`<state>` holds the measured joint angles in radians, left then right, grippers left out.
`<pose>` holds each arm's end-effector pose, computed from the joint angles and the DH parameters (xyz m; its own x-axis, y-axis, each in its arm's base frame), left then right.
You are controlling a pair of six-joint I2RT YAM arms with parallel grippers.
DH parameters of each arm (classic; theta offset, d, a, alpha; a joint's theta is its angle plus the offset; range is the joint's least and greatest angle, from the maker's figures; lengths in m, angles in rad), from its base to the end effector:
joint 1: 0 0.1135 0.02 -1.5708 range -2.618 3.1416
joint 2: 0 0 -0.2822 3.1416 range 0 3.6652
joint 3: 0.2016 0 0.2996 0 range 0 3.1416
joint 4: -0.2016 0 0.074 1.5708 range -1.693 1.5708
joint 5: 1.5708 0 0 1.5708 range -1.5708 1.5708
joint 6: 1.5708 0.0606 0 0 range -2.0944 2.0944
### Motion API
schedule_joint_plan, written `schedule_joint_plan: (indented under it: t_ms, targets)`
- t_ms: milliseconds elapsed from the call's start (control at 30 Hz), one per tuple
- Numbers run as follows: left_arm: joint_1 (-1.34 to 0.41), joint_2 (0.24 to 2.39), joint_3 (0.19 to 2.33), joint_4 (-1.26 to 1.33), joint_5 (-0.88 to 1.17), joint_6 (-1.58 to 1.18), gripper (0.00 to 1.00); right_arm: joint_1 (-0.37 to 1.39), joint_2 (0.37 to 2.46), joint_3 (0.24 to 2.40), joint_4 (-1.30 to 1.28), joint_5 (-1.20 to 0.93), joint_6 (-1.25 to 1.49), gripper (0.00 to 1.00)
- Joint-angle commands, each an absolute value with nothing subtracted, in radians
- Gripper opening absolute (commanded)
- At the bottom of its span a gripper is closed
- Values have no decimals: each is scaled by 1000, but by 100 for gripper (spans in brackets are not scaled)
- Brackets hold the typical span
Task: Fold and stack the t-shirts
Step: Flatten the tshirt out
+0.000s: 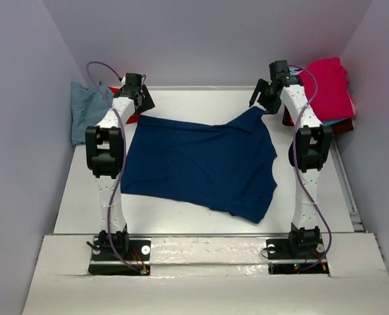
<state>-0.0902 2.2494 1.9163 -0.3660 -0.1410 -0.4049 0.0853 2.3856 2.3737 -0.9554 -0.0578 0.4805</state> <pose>0.5951 -0.0453 0.2077 -0.5820 -0.3390 -0.7392 -0.2690 0.9381 -0.2184 0.5934 0.0543 0.2528 -0.7819 0.3963 -0.4813 0.2748 0.9120 0.3045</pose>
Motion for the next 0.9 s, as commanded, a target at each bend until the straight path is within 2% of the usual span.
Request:
schedule_joint_plan:
  t_ms: [0, 300, 500, 567, 867]
  targets:
    - [-121, 2068, 1867, -455, -141, -403, 85, 113, 2222, 2203, -971, -121, 500, 77]
    - [-222, 1792, 1440, -480, -56, -460, 83, 264, 1959, 1786, -976, -175, 500, 72]
    - [-276, 1662, 1192, -446, -5, -497, 75, 336, 1824, 1532, -954, -250, 526, 70]
    - [-287, 1625, 1129, -430, 29, -506, 73, 347, 1784, 1436, -931, -255, 534, 69]
    - [-287, 1589, 1045, -417, 9, -506, 73, 367, 1701, 1168, -830, -273, 554, 63]
